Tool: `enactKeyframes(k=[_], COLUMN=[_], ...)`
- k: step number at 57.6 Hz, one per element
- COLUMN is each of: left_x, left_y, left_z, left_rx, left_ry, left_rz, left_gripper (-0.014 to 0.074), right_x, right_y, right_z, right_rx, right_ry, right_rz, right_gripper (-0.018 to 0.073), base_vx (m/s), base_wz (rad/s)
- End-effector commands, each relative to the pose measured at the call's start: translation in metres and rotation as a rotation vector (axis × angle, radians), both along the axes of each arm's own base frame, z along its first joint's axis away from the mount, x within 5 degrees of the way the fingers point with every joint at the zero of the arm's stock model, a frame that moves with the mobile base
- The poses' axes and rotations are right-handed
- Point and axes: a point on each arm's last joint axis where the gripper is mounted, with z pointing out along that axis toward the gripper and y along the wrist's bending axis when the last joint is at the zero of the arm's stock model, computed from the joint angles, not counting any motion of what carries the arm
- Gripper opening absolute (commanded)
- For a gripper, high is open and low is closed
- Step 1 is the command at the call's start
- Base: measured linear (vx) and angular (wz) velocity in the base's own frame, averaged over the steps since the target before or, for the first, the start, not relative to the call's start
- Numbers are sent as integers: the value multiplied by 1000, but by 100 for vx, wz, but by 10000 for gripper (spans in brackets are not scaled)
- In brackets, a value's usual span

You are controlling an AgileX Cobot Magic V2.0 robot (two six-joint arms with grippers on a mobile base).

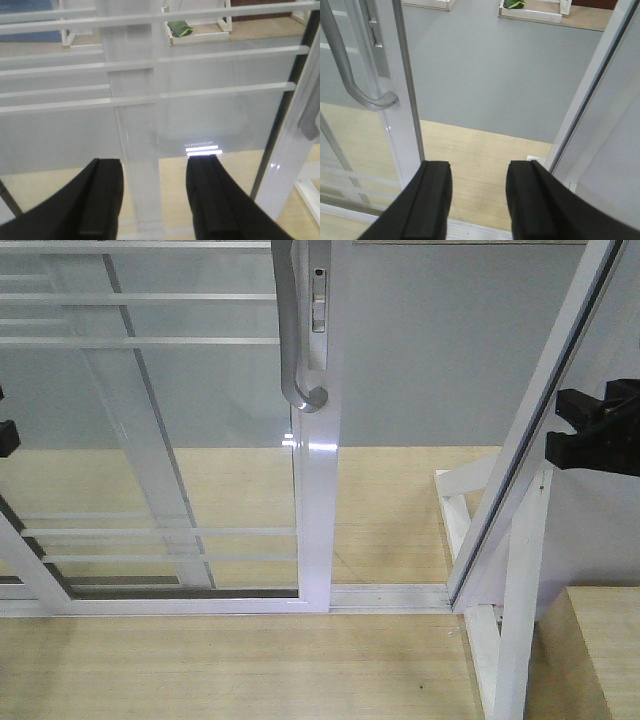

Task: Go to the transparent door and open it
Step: 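Release the handle and grasp it with the left gripper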

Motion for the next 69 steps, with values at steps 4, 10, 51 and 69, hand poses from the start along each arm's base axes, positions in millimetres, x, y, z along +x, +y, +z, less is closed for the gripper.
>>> enactKeyframes(k=[4, 10, 51, 69], left_x=[18, 34, 161, 204], left_y=[-17, -37, -144, -175], left_z=[12, 4, -4, -1], left_rx=[-22, -36, -162, -184], left_ry=[-143, -197, -376, -431], left_rz=[-68, -138, -325, -349], left_gripper=[433, 433, 508, 507], right_x=[-5, -5, -6, -8], right_y=[-2, -2, -3, -5], right_z=[21, 21, 17, 13], right_rx=[12, 13, 5, -8], right_ry=[-114, -115, -67, -25], right_rz=[5, 5, -8, -19], right_gripper=[344, 344, 344, 344], base_vx=[0, 0, 0, 0], base_wz=[0, 0, 0, 0])
